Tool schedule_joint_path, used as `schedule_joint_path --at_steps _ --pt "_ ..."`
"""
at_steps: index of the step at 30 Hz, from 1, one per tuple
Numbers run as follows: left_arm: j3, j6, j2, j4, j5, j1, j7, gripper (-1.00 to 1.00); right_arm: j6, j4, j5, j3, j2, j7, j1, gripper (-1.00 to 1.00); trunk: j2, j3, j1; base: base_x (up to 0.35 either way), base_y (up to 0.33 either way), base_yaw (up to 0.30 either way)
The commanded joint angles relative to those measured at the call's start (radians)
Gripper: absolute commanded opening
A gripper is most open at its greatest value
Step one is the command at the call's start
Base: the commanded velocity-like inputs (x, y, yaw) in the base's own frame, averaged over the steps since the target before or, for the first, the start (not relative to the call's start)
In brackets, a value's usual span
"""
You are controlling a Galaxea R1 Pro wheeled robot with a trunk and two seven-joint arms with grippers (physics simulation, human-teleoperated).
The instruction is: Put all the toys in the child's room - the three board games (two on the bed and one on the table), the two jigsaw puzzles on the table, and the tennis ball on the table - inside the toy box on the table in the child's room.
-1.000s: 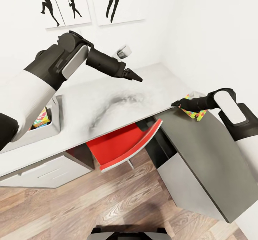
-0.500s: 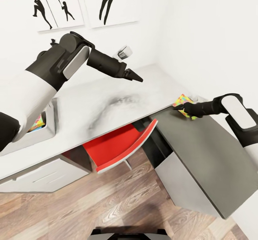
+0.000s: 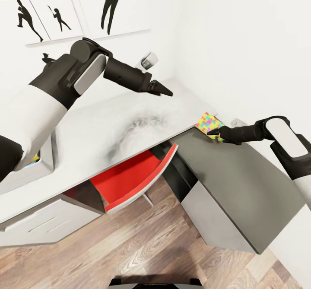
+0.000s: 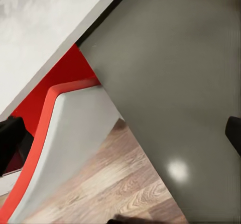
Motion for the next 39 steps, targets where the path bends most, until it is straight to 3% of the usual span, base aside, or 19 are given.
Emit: schedule_joint_path --at_steps 1,7,22,32,39 --pt "-0.003 0.003 0.002 0.0 0.012 -0.002 -0.003 1.0 0.0 -0.001 -0.009 0.003 0.0 -0.01 0.003 1.0 -0.002 -0.001 0.001 0.0 0.0 -0.056" --pt "-0.005 0.003 0.006 0.0 0.05 -0.002 -0.004 1.0 0.0 -0.005 -0.006 0.005 0.006 -0.012 0.028 1.0 -0.002 0.002 0.001 0.0 0.0 -0.026" --pt "-0.003 0.003 0.01 -0.001 0.06 0.056 -0.004 1.0 0.0 -0.005 -0.005 0.004 0.008 -0.009 0.054 1.0 -0.002 0.024 0.001 0.0 0.0 -0.003" --pt "-0.004 0.003 0.039 0.0 0.058 0.068 -0.003 1.0 0.0 -0.007 -0.006 0.002 -0.002 -0.005 0.088 1.0 -0.002 0.04 0.001 0.0 0.0 0.0" --pt "-0.004 0.003 0.062 0.0 0.059 0.088 -0.003 1.0 0.0 -0.052 -0.01 -0.003 -0.018 0.008 0.16 1.0 -0.002 0.051 0.001 0.0 0.0 0.0"
